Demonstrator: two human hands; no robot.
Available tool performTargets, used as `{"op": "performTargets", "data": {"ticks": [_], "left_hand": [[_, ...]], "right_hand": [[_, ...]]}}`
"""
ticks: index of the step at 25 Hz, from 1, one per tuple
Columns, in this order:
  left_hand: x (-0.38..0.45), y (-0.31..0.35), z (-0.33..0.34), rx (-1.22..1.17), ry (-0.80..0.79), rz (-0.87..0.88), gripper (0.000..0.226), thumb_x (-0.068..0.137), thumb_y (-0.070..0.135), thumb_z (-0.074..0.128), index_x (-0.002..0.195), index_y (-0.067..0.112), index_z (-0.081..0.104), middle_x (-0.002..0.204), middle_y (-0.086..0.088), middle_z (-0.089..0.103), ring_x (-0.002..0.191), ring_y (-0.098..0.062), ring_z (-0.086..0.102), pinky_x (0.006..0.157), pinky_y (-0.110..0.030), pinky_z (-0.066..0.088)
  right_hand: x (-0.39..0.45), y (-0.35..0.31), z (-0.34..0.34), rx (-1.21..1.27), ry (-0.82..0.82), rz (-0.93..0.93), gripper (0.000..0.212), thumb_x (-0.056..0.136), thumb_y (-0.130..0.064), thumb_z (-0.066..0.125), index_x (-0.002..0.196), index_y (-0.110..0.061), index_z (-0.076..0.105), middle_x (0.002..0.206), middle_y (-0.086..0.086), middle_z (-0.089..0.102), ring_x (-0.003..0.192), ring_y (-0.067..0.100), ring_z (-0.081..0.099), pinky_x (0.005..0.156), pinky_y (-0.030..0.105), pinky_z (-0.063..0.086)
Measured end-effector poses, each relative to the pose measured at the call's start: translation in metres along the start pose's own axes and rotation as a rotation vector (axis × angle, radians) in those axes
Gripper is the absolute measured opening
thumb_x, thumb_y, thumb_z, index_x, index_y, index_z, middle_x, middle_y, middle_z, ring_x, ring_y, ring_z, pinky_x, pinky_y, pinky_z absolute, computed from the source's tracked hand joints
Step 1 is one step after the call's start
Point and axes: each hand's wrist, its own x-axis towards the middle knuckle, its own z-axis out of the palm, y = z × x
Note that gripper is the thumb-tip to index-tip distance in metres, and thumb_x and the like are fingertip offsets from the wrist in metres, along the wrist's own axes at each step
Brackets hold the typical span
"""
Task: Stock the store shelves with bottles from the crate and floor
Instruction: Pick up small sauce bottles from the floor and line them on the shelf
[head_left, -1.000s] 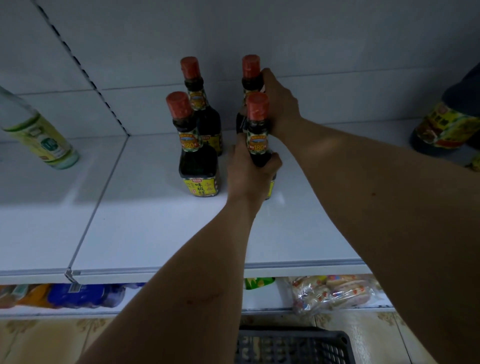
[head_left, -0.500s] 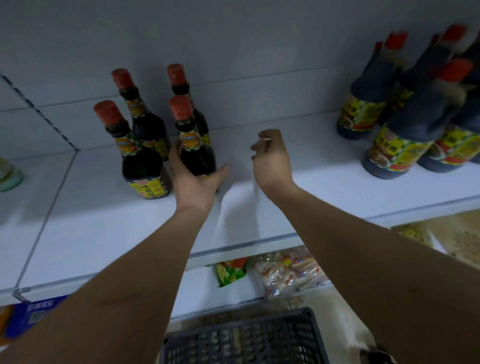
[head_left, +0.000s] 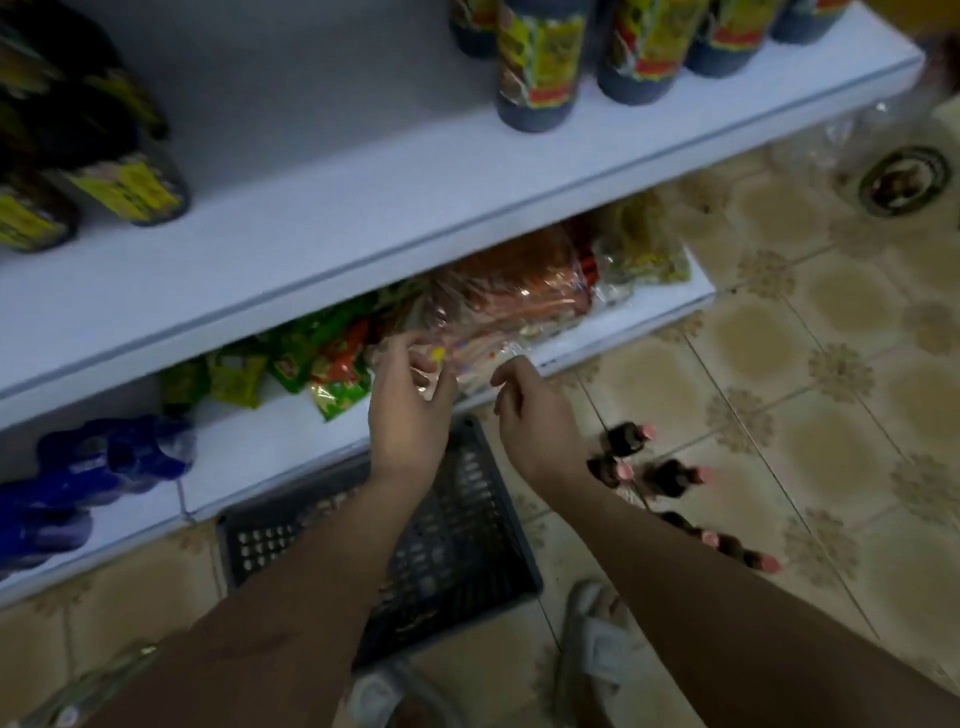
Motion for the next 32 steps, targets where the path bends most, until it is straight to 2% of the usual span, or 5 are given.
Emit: {"op": "performTargets", "data": {"ticks": [5,15,20,28,32], "left_hand": [[-0.035,-0.015,0.062,0.08,-0.355,-0.146,0.026,0.091,0.012,0.063,0.106,0.029,0.05,0.081,0.004,0.055,0.069,-0.002,0.055,0.066,-0.03,0.048],[-0.088,-0.059,0.199,0.248,-0.661,-0.31,0.016,0.092,0.008,0.059,0.106,0.016,0.055,0.089,-0.003,0.059,0.092,-0.027,0.061,0.078,-0.041,0.053],[-0.092,-0.098,0.275,0.3,-0.711,-0.394,0.036,0.085,0.001,0.068,0.116,0.014,0.054,0.109,-0.013,0.057,0.101,-0.04,0.059,0.089,-0.054,0.052],[-0.102,-0.149,0.359,0.481,-0.698,-0.208,0.054,0.083,0.015,0.075,0.131,0.019,0.05,0.125,-0.01,0.049,0.108,-0.031,0.056,0.095,-0.04,0.047],[-0.1,-0.158,0.376,0.536,-0.681,-0.158,0.042,0.085,0.014,0.071,0.125,0.015,0.058,0.123,-0.01,0.059,0.111,-0.03,0.057,0.093,-0.038,0.046]], "right_hand": [[-0.039,0.068,-0.029,-0.034,0.019,0.173,0.014,0.094,-0.01,0.042,0.091,-0.023,0.048,0.07,0.003,0.057,0.06,0.022,0.054,0.053,0.04,0.043],[-0.08,0.231,-0.086,-0.098,0.073,0.466,0.013,0.098,-0.013,0.039,0.096,-0.013,0.052,0.078,0.01,0.062,0.067,0.03,0.057,0.058,0.039,0.044],[-0.067,0.321,-0.102,-0.156,0.093,0.585,0.015,0.098,-0.019,0.047,0.11,-0.011,0.052,0.087,0.01,0.063,0.076,0.031,0.062,0.067,0.044,0.053],[-0.031,0.414,-0.109,-0.255,0.131,0.623,0.062,0.084,-0.02,0.076,0.129,-0.015,0.033,0.118,0.017,0.058,0.092,0.026,0.05,0.073,0.037,0.038],[-0.013,0.437,-0.105,-0.234,0.037,0.698,0.053,0.088,-0.024,0.07,0.133,-0.017,0.043,0.119,0.016,0.062,0.103,0.035,0.059,0.078,0.039,0.044]]}}
